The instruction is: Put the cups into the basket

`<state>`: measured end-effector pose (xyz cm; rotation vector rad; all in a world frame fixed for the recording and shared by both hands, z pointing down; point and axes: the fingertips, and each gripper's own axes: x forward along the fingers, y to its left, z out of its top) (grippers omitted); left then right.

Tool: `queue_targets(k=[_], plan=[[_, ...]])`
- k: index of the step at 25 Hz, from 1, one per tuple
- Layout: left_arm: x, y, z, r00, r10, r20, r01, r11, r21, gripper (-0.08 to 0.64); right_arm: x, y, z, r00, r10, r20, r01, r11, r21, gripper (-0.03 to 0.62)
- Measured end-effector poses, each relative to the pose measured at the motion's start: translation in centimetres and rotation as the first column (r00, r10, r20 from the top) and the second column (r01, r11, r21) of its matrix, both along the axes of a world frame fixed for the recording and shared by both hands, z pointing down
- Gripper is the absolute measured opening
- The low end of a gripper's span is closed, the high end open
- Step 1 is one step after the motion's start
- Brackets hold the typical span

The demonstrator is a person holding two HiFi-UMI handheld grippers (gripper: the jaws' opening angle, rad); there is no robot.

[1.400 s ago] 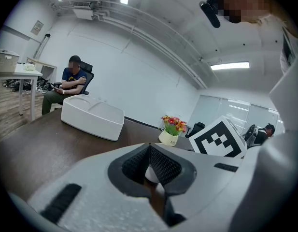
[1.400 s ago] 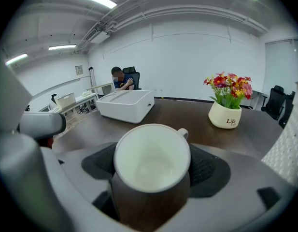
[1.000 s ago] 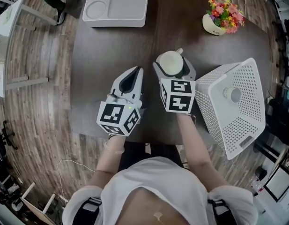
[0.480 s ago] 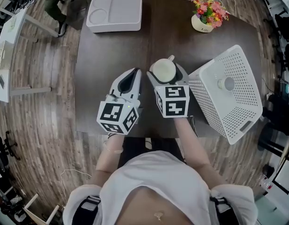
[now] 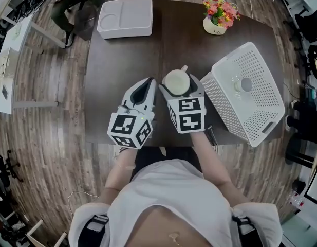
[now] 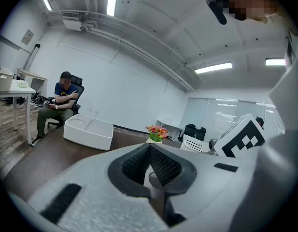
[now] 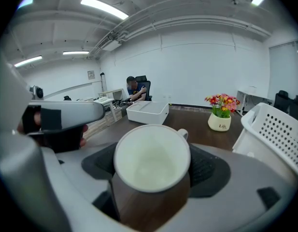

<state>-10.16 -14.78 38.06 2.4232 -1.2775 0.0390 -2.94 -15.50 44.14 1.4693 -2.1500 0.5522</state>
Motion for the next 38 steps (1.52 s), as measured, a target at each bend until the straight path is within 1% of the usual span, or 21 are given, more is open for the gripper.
queue_targets(k=[4, 10, 15, 19, 25, 30, 34, 38], plan=[[0.2, 0.8, -0.3, 1.000, 0.012, -0.012, -0.012, 1.000, 0.002, 0.009, 0.0, 1.2, -0.8, 1.000, 0.004, 0.008, -0.004, 1.000, 0.009, 0.434], [1.7, 1.2, -0.9, 0.998, 0.059, -0.024, -0.058, 0.998, 0.017, 0.010, 1.1, 2.4, -1.8, 0.999, 0.026, 0.019, -0.027, 0.999, 0.025, 0.434], [3.3, 1.5, -1.1, 0.993, 0.119, -0.021, -0.119, 0.993, 0.023, 0.009, 2.7, 3.7, -2.1, 0.998, 0.059, 0.019, -0.060, 0.998, 0.022, 0.434], [5.1, 1.8, -1.0, 0.984, 0.178, -0.018, -0.178, 0.984, 0.025, 0.010, 4.1, 4.9, -2.3, 0.995, 0.100, 0.021, -0.101, 0.995, 0.021, 0.434], [8.6, 2.5, -1.0, 0.958, 0.286, -0.019, -0.286, 0.958, 0.027, 0.009, 6.9, 6.7, -2.2, 0.981, 0.193, 0.021, -0.194, 0.981, 0.018, 0.434], [11.4, 3.7, -1.0, 0.924, 0.383, -0.023, -0.382, 0.924, 0.020, 0.009, 9.2, 9.0, -2.0, 0.957, 0.288, 0.014, -0.288, 0.958, 0.000, 0.434], [13.1, 4.5, -0.9, 0.908, 0.419, -0.022, -0.419, 0.908, 0.017, 0.010, 10.6, 10.3, -1.7, 0.948, 0.318, 0.009, -0.318, 0.948, -0.011, 0.434], [14.1, 5.0, -1.1, 0.895, 0.446, -0.019, -0.446, 0.895, 0.019, 0.011, 10.8, 11.2, -2.0, 0.947, 0.320, 0.009, -0.320, 0.947, -0.012, 0.434]])
